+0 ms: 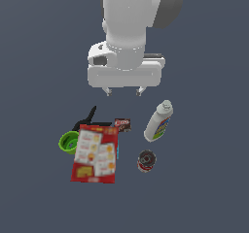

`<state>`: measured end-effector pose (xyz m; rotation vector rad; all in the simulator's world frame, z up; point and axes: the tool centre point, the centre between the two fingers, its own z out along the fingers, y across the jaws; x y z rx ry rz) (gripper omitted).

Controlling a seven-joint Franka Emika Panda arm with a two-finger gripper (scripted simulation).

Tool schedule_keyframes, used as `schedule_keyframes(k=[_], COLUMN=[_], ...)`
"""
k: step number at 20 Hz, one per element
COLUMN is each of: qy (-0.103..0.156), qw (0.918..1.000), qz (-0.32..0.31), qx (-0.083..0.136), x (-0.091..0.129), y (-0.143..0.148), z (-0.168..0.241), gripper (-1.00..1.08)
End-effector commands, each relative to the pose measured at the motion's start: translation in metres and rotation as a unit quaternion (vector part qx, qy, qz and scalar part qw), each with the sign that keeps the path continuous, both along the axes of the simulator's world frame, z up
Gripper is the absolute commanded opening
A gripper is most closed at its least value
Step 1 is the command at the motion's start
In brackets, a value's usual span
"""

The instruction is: Pick up a designated object from a clutter of objects.

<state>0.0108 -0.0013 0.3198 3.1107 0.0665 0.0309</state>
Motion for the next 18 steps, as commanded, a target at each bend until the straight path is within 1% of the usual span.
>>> schedule_keyframes(k=[1,9,14,18], qy=[0.0,-0.005,-0.005,-0.004], qw=[1.0,0.9999,0.9999,0.9999], qz=[0.0,-0.004,-0.003,0.004], qx=[0.0,-0.011,-0.01,-0.01], x=[0.0,-0.001,0.0,0.006], y=[0.0,-0.006,-0.006,-0.003], z=[0.0,0.014,0.014,0.008], gripper=[1.0,1.0,1.0,1.0])
